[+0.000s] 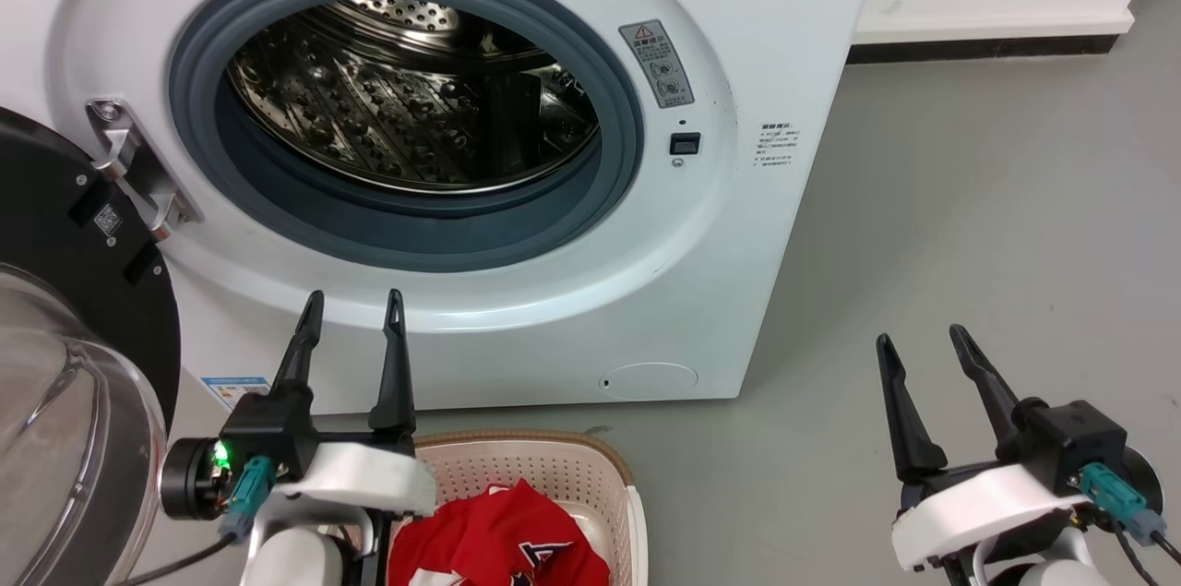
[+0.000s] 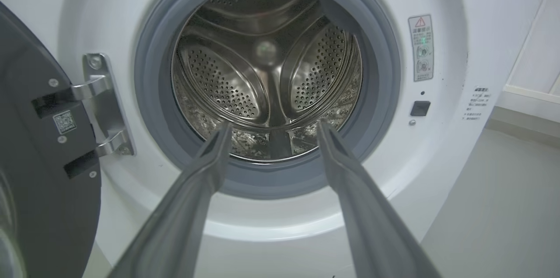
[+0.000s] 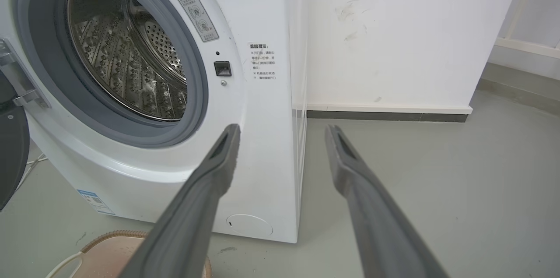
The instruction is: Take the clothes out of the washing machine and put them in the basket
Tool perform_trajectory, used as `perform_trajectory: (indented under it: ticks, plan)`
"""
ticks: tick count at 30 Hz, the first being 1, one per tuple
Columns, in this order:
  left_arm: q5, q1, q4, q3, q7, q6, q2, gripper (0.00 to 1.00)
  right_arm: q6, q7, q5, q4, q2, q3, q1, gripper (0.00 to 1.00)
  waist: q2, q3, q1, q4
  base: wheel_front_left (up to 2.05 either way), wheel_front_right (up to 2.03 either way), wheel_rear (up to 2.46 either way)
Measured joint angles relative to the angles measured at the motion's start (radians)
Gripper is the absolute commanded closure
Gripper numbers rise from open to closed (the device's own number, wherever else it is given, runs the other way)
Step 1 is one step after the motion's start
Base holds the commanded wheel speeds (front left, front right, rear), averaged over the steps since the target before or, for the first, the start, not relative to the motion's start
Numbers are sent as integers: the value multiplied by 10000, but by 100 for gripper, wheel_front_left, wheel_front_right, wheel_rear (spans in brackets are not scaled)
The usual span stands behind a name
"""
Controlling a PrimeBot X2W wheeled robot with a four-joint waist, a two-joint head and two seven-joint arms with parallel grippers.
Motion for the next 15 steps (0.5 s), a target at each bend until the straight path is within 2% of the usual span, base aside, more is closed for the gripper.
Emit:
perform_trajectory:
  ticks: [5, 15]
  plan:
    - [161, 570, -525, 71, -2, 115, 33, 0, 0, 58, -54, -148, -2, -44, 181, 0, 0, -127, 0, 73, 0, 0, 0]
    - [228, 946, -472, 71, -2, 157, 90, 0, 0, 81, 21, -219, 0, 10, 221, 0, 0, -122, 1, 150, 0, 0, 0]
